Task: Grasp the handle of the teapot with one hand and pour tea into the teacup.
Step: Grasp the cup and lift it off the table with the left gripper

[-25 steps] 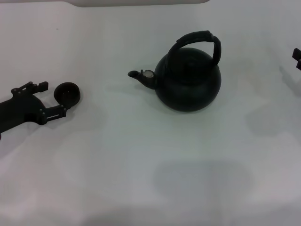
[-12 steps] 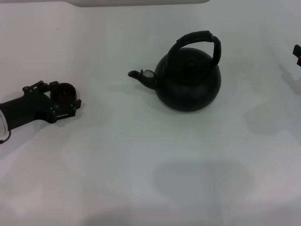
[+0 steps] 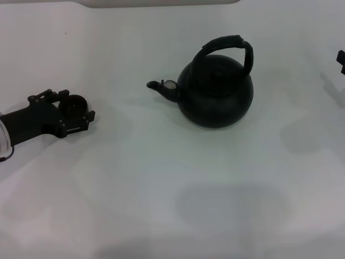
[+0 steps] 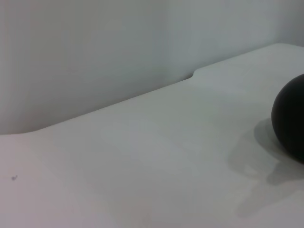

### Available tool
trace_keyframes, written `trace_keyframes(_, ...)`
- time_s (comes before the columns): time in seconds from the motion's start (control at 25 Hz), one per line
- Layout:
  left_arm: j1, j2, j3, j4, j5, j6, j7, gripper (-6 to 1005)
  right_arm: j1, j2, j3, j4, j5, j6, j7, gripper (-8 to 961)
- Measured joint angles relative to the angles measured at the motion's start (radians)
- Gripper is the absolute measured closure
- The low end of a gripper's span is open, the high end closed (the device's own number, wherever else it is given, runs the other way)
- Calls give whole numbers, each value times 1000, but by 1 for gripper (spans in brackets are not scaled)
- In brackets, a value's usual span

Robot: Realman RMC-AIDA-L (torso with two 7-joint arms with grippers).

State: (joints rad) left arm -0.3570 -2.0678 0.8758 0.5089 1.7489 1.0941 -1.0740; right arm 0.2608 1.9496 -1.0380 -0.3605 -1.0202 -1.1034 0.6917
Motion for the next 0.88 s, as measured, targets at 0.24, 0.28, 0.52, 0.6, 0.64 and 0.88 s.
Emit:
trace_keyframes(0.24,10,0,0,0,11,-10,-28,119,0,0,9,0,0,-1,0,320)
trace_keyframes(0.28,13,0,-1,0,11,-11,-28,120,0,0,12,0,0,-2,0,320)
trace_keyframes(0.52,27,0,-6,9,2,-13,-28,121,-3,0,13,-1,0,-6,0,320)
trace_keyframes(0.6,28,0,-6,13,1,-13,-27,121,-4,0,13,-1,0,-6,2,320)
trace_keyframes(0.64,28,0,-6,13,1,-13,-27,122,-4,0,13,-1,0,-6,2,320)
trace_keyframes(0.88,23,1,-5,14,6,-13,-23,130,-6,0,13,-2,0,-6,2,320)
